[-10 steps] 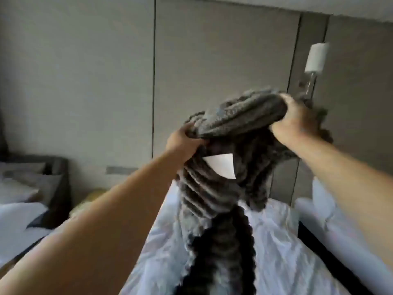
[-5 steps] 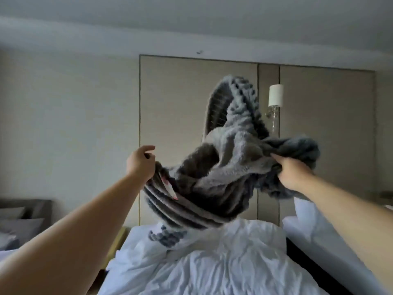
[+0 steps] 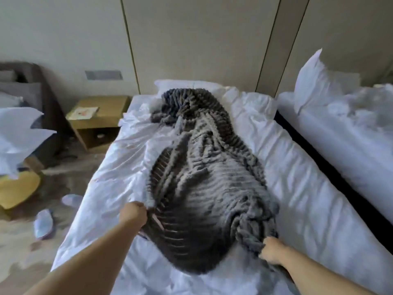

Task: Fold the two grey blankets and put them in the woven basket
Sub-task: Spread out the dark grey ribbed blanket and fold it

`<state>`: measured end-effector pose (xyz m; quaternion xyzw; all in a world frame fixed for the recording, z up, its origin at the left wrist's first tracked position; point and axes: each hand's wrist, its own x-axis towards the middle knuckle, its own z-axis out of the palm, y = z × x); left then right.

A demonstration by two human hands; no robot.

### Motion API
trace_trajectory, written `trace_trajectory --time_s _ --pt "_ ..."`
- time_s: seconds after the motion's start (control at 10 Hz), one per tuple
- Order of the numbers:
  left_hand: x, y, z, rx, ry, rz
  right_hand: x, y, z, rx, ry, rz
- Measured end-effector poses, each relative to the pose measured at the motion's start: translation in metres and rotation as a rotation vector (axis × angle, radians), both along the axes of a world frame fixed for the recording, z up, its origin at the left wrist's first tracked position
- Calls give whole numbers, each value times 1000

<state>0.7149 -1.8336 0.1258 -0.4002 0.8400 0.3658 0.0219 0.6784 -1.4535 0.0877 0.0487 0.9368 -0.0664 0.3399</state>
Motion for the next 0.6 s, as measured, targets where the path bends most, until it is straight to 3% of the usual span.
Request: trace_trajectory --time_s 0.1,0.2,0.3,0.4,0.5,0.6 --pt "-1 -2 33 -116 -179 -234 -7 0 36 0 -32 -39" --pt "-36 -4 122 121 270 38 -62 -9 136 -72 373 -231" --pt "-67 0 212 143 701 51 -93 -31 240 -464 1048 -340" --pt "-66 20 241 202 887 -28 -72 -61 277 -701 1667 -119" --pt "-45 42 193 238 726 -162 -47 -68 204 -703 1307 -75" --pt "-19 55 124 440 483 -153 -14 -50 98 -395 508 -74"
